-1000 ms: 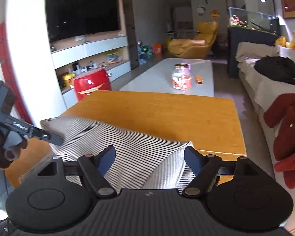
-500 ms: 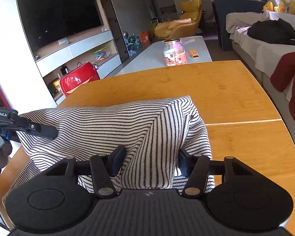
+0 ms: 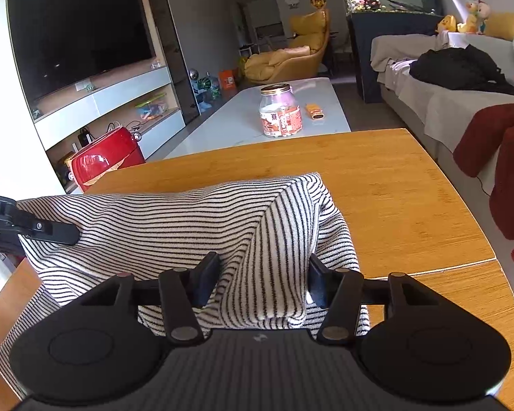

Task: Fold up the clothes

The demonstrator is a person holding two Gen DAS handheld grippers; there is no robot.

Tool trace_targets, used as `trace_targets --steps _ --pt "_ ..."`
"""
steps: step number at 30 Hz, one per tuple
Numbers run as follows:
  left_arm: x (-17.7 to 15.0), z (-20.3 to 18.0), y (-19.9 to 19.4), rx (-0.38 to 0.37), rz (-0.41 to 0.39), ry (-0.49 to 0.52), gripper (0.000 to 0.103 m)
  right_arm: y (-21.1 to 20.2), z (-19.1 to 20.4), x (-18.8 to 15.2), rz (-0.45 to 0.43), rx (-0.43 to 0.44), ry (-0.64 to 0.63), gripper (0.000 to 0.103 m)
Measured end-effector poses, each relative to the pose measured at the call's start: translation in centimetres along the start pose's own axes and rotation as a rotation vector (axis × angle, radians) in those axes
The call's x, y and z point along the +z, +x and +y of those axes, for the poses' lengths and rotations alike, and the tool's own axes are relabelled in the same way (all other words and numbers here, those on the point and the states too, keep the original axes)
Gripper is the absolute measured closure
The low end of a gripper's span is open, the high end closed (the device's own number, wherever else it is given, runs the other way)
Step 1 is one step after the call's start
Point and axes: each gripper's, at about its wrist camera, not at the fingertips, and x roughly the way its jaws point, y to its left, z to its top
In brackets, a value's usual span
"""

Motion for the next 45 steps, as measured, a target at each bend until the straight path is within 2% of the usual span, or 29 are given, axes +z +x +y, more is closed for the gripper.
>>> trace_targets --steps 2,3,6,9,13,15,17,18,19,21,23,25,26,29,30,32,33,34,35,37,40,45 --pt "0.0 0.1 -0.2 0.002 -0.005 -0.001 0.067 -0.5 0.0 0.2 -0.009 0.009 -0.003 0.075" --pt "0.0 0.0 -0.4 0.002 -0.011 0.000 0.071 -0.9 0.0 0.4 -0.015 0.017 -0.005 0.079" --pt "0.1 -1.0 -1.5 -0.002 -0.036 0.018 0.075 -2.5 -0.3 1.3 -0.046 0.049 0.004 0.082" --pt "-0.4 -1.7 -2.9 -0.024 -0.053 0.041 0.076 -4.1 -0.8 2.1 -0.076 0.069 0.005 0.083" --pt "-2.1 -2.3 -3.7 -0.042 -0.040 0.069 0.075 -4.0 -1.7 1.2 -0.037 0.061 0.002 0.082" --pt "-3.2 -1.6 -2.8 -0.018 0.004 0.059 0.075 -3.2 -2.3 0.1 -0.006 0.052 0.018 0.078" --pt "-4.4 -0.8 -1.9 0.009 0.046 0.042 0.073 -2.4 -2.9 -1.1 0.025 0.044 0.033 0.069" --pt "-4.3 -0.6 -2.0 0.007 0.042 0.036 0.069 -2.5 -3.0 -1.2 0.026 0.045 0.034 0.066" --pt "-4.2 -0.5 -2.0 0.005 0.038 0.031 0.065 -2.7 -3.1 -1.2 0.026 0.046 0.035 0.058" --pt "-4.1 -0.2 -2.1 0.002 0.029 0.020 0.062 -3.0 -3.4 -1.4 0.027 0.048 0.037 0.056" --pt "-3.9 0.1 -2.1 -0.002 0.019 0.009 0.053 -3.5 -3.2 -1.3 0.028 0.032 0.024 0.045" --pt "-3.7 0.3 -2.2 -0.006 0.010 -0.002 0.036 -3.8 -2.8 -1.2 0.025 0.051 0.025 0.038" --pt "-3.6 0.5 -2.3 -0.008 0.006 -0.007 0.033 -3.8 -2.7 -1.2 0.023 0.067 0.034 0.035" --pt "-3.4 0.9 -2.4 -0.014 -0.008 -0.024 0.030 -3.1 -1.9 -1.2 0.030 0.083 0.037 0.034" --pt "-3.3 1.0 -2.4 -0.016 -0.013 -0.029 0.030 -2.8 -1.5 -1.3 0.025 0.061 0.015 0.034" --pt "-3.2 1.0 -2.1 -0.013 -0.013 -0.034 0.033 -2.2 -0.8 -1.5 0.015 0.017 -0.032 0.050" --pt "-3.2 0.9 -1.7 -0.008 -0.009 -0.034 0.038 -2.2 -0.6 -1.5 0.006 0.013 -0.040 0.054" --pt "-3.2 0.8 -1.4 -0.004 -0.010 -0.027 0.049 -2.3 -0.5 -1.3 0.001 0.016 -0.041 0.064" --pt "-3.1 0.8 -1.3 0.004 -0.011 -0.021 0.054 -2.5 -0.5 -1.0 -0.008 0.014 -0.044 0.076" --pt "-3.0 0.6 -1.1 0.018 -0.015 -0.009 0.071 -2.8 -0.4 -0.5 -0.014 0.015 -0.058 0.080" --pt "-2.7 0.2 -1.8 -0.002 -0.033 -0.013 0.077 -3.4 -0.4 0.3 -0.019 0.032 -0.069 0.082" --pt "-2.7 -1.4 -4.1 -0.040 -0.068 0.023 0.078 -5.7 -0.9 1.5 -0.051 0.086 -0.017 0.083"
